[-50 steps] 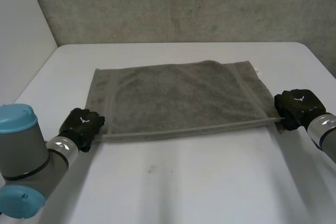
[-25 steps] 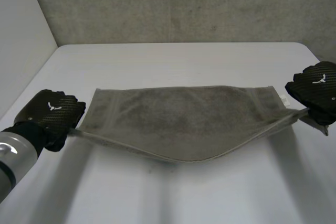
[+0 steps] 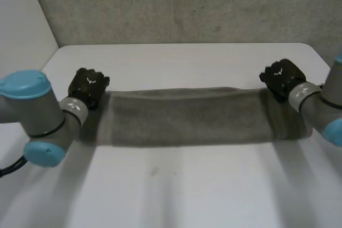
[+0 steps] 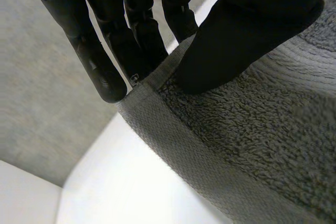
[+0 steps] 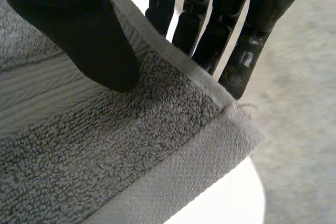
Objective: Fold the towel.
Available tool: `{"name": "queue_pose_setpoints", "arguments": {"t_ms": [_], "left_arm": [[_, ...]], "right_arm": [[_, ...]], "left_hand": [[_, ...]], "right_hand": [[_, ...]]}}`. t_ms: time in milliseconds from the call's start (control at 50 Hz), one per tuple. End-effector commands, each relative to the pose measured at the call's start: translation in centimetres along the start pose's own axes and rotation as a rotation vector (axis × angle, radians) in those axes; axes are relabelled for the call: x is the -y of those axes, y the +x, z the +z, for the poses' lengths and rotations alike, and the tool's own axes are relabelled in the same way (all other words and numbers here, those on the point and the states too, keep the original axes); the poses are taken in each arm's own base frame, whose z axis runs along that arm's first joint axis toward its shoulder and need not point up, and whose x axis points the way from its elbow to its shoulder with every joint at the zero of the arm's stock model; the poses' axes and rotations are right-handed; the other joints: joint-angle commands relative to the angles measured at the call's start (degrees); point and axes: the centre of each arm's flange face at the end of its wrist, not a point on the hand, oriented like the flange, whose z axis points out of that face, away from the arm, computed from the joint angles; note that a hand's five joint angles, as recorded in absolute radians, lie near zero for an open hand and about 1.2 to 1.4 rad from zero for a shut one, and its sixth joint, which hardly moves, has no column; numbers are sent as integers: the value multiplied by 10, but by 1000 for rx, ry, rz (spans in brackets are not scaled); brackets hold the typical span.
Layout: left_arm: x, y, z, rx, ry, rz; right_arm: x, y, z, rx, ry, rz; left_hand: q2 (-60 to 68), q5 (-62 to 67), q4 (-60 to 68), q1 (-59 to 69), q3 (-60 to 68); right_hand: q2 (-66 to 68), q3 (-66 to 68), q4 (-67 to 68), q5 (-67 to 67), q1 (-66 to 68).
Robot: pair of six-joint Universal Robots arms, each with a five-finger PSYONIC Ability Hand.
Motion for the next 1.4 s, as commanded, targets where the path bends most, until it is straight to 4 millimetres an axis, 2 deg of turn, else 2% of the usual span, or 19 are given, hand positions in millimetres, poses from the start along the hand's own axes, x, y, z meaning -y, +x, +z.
{"name": "queue_pose_setpoints", "arguments": {"t_ms": [20,260,280,300,340,360,420,460,480,520,540,580,640,660,780,940,1120,1300,1400], "left_arm": [[-6,-1,49,74,98,12],[-15,3,71,91,114,14],[-16,4,71,90,119,13],[-17,5,72,95,128,17],[-15,6,71,104,145,23],[-14,10,68,99,151,26],[-10,12,62,98,162,33],[4,6,51,120,199,48],[4,6,51,120,199,48],[16,-4,37,147,212,42],[16,-4,37,147,212,42],[29,-15,19,158,216,35],[34,-19,7,160,217,33],[36,-21,-4,160,214,33],[39,-16,-44,133,193,23],[36,-7,-74,84,170,-149],[25,5,-87,12,75,-353],[22,6,-86,11,65,-354],[23,6,-86,8,66,-353]], "right_arm": [[-14,1,52,-167,91,9],[-26,-7,83,-198,102,9],[-25,-10,85,-193,105,8],[-24,-15,85,-189,105,6],[-20,-19,84,-189,102,3],[-16,-20,82,-194,97,9],[-10,-18,77,-203,94,15],[5,-6,59,-215,105,64],[5,-6,59,-215,105,64],[20,10,37,-233,133,151],[20,10,37,-233,133,152],[32,18,16,-231,159,253],[38,22,6,-221,175,302],[37,26,-4,-208,175,338],[15,44,-37,-131,114,403],[-26,38,-56,-32,-34,473],[-73,16,-50,60,-77,389],[-92,8,-36,58,-68,373],[-99,9,-30,44,-58,366]], "left_hand": [[102,108,103,127,103],[102,108,103,127,103],[102,108,103,127,103],[-476,-469,-475,-451,-475],[-505,-498,-504,-480,-504],[-570,-564,-569,-545,-569],[-598,-591,-597,-572,-597],[-598,-592,-597,-573,-597],[-598,-592,-597,-573,-597],[-598,-592,-597,-573,-597],[-598,-592,-597,-573,-597],[-598,-592,-597,-573,-597],[-598,-592,-597,-573,-597],[-598,-592,-597,-573,-597],[-598,-592,-597,-573,-597],[-598,-592,-597,-573,-597],[-598,-592,-597,-573,-597],[-598,-592,-597,-573,-597],[-598,-592,-597,-573,-597]], "right_hand": [[125,119,114,178,175],[125,119,114,178,175],[-56,-62,-67,-2,-6],[-516,-522,-527,-462,-466],[-575,-581,-586,-522,-525],[-575,-581,-586,-522,-525],[-575,-581,-586,-522,-525],[-575,-581,-586,-522,-525],[-575,-581,-586,-522,-525],[-575,-581,-586,-522,-525],[-575,-581,-586,-522,-525],[-575,-581,-586,-522,-525],[-575,-581,-586,-522,-525],[-575,-581,-586,-522,-525],[-575,-581,-586,-522,-525],[-489,-495,-500,-435,-439],[-358,-363,-369,-304,-308],[-295,-301,-306,-241,-245],[-186,-192,-197,-132,-136]]}}
